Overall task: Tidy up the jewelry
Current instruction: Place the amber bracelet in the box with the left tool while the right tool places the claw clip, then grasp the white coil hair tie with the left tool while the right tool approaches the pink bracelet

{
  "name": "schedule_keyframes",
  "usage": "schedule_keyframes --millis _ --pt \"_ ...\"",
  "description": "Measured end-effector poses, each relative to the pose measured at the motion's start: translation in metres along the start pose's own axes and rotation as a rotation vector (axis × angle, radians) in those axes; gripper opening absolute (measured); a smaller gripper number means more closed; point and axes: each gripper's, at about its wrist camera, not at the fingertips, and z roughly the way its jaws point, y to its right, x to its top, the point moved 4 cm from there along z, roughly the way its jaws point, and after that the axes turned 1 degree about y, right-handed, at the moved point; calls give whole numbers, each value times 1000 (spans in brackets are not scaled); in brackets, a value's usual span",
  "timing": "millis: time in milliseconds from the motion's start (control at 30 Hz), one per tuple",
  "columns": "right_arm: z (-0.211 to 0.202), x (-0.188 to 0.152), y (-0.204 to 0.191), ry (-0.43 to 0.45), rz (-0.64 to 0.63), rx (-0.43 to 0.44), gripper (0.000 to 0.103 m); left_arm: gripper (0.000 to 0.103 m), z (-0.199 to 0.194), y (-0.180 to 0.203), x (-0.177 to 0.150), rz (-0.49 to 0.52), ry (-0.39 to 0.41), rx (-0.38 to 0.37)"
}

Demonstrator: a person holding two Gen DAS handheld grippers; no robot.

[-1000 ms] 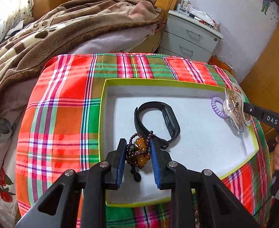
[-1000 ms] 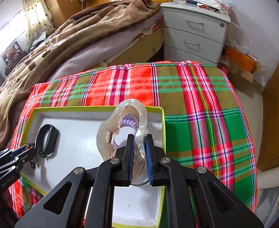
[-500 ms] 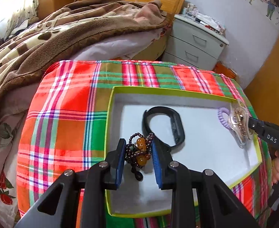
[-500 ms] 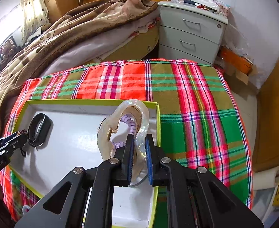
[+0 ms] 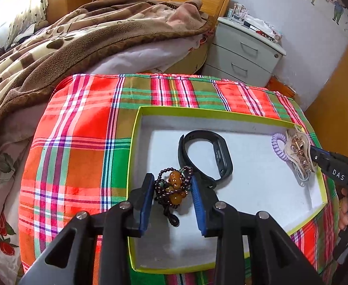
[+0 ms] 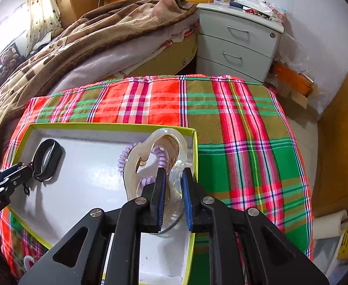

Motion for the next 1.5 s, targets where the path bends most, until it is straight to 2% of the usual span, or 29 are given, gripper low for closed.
schedule_keyframes --millis 333,567,867,1167,1500 --pt "-8 1 -3 19 3 15 31 40 -5 2 0 -10 6 -19" --pt "-17 3 -4 47 11 22 33 44 -16 0 2 -4 24 -15" --pt "-40 -5 -7 93 27 48 35 45 -38 6 -6 14 54 -38" --pt "-76 -33 -9 155 68 90 35 45 -69 12 -28 37 89 -32" --pt "-99 -74 -10 174 87 122 35 45 -91 7 -69 22 77 -61"
